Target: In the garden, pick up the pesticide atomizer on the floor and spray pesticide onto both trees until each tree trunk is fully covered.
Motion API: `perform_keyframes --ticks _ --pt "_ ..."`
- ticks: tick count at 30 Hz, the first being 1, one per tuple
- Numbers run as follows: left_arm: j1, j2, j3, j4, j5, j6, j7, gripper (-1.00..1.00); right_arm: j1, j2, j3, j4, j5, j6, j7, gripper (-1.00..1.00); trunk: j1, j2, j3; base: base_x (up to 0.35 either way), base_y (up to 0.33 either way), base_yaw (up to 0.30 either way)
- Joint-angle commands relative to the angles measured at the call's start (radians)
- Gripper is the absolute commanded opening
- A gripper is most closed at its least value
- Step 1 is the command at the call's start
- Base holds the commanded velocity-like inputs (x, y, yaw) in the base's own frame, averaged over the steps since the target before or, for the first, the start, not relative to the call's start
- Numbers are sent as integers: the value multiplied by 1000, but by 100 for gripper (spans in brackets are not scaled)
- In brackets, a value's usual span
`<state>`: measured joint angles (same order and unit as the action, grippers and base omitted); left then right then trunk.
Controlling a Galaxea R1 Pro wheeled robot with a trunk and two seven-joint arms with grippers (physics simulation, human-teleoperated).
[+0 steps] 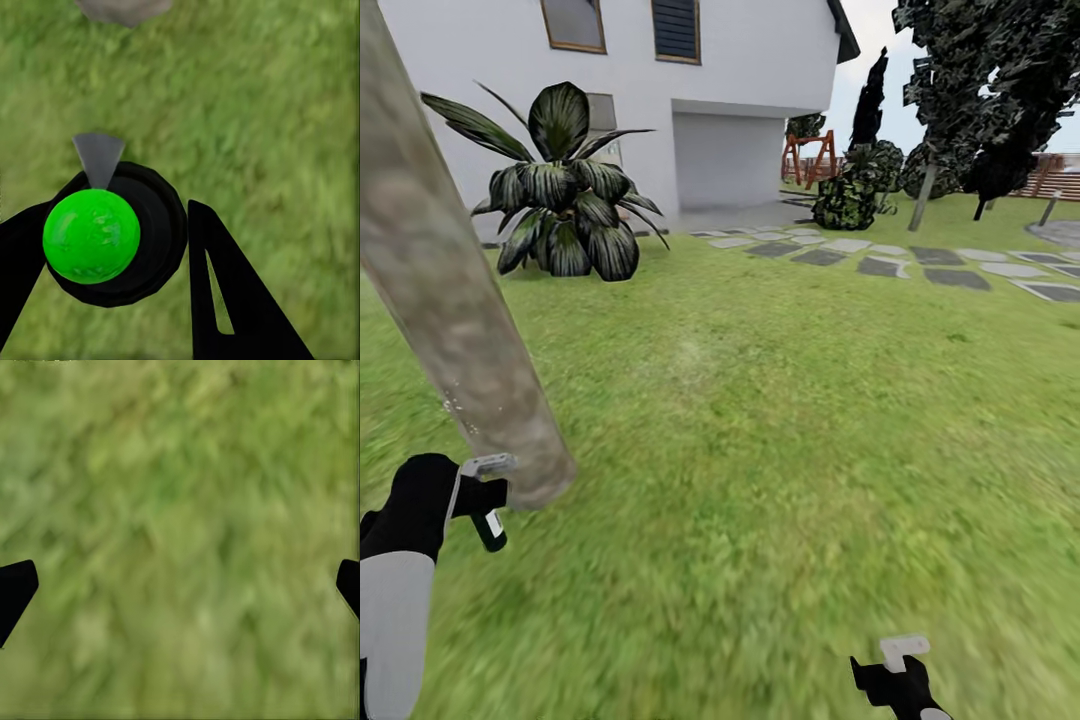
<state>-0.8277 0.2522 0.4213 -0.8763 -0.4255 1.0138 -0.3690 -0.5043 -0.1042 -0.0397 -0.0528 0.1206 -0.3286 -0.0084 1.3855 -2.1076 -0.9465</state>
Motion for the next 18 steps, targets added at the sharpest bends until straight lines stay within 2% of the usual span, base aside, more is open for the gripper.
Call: perform_keyframes --ticks 1,6,10,12,14,16,18 --pt "-3 -1 2 -7 -11 4 -10 -100 0 0 -5 1 10 -3 -1 100 0 0 -1 -2 -277 245" --pt "-31 6 1 -16 -17 7 -10 -100 0 0 -5 1 10 -3 -1 100 0 0 -1 114 -240 271" --pt "-42 7 0 -17 -17 8 -10 -100 0 0 -5 1 10 -3 -1 100 0 0 -1 120 -81 277" --pt "-82 9 -4 -11 -21 10 -10 -100 0 0 -5 1 10 -3 -1 100 0 0 -1 17 -11 172" --pt "-145 7 -31 -1 -54 12 -10 -100 0 0 -5 1 10 -3 -1 100 0 0 -1 5 -3 52" --pt "-178 6 -64 2 -89 13 -10 -100 0 -1 -5 1 10 -3 -1 100 0 0 -1 2 -1 17" --pt "-195 5 -85 3 -108 15 -13 -100 0 -1 -5 1 10 -3 -1 100 0 0 -1 0 0 4"
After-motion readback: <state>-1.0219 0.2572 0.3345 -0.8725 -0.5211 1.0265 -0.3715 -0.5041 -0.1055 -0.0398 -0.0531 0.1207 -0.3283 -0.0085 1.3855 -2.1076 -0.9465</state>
